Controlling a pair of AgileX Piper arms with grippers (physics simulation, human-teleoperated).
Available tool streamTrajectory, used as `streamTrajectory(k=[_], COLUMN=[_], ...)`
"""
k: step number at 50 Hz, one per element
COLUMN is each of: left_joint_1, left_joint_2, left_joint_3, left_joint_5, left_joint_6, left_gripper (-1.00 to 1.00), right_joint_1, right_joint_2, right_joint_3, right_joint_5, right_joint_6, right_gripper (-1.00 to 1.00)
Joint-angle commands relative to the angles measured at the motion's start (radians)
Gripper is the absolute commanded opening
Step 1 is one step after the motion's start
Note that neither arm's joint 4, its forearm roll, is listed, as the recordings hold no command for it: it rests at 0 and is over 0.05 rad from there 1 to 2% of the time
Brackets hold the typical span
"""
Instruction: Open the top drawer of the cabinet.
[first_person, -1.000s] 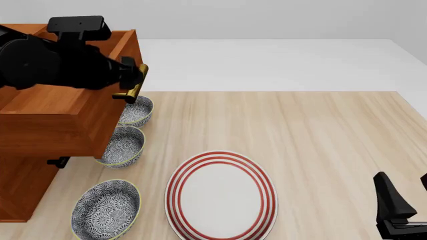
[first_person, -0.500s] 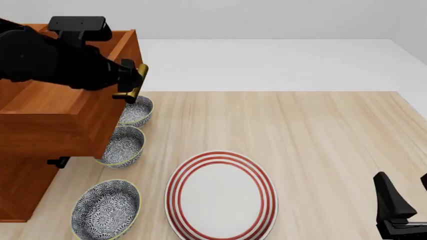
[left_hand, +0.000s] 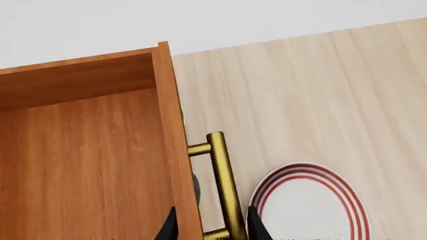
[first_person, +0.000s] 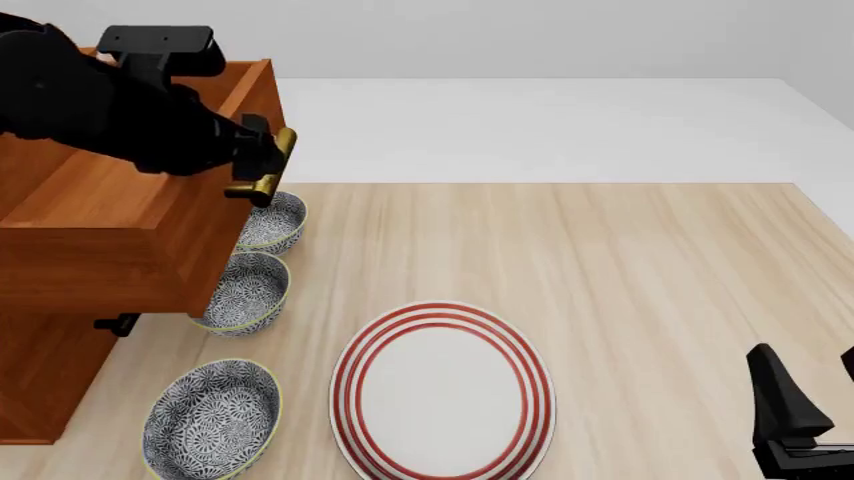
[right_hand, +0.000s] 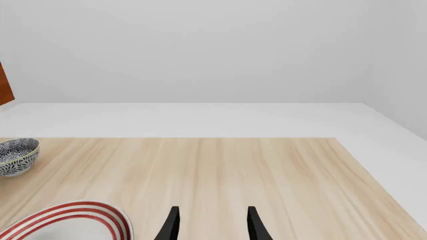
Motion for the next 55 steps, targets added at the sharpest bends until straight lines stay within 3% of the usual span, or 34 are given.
streamTrajectory(k=[1,24,55], left_joint_1=[-0.062,-0.037,-0.049], left_joint_2=[-0.030,-0.028,-0.054], left_joint_3=[-0.096,-0.224,-0.255], left_joint_5=[-0.005,0.059,0.085], left_joint_6=[0.092,0.140,0.162], left_gripper=[1.00,1.00,1.00], right_joint_1=[0.000,0.000,0.000], right_joint_2=[0.000,0.000,0.000], right_joint_3=[0.000,0.000,0.000], right_joint_5=[0.000,0.000,0.000], right_joint_6=[0.000,0.000,0.000], right_gripper=[1.00,1.00,1.00])
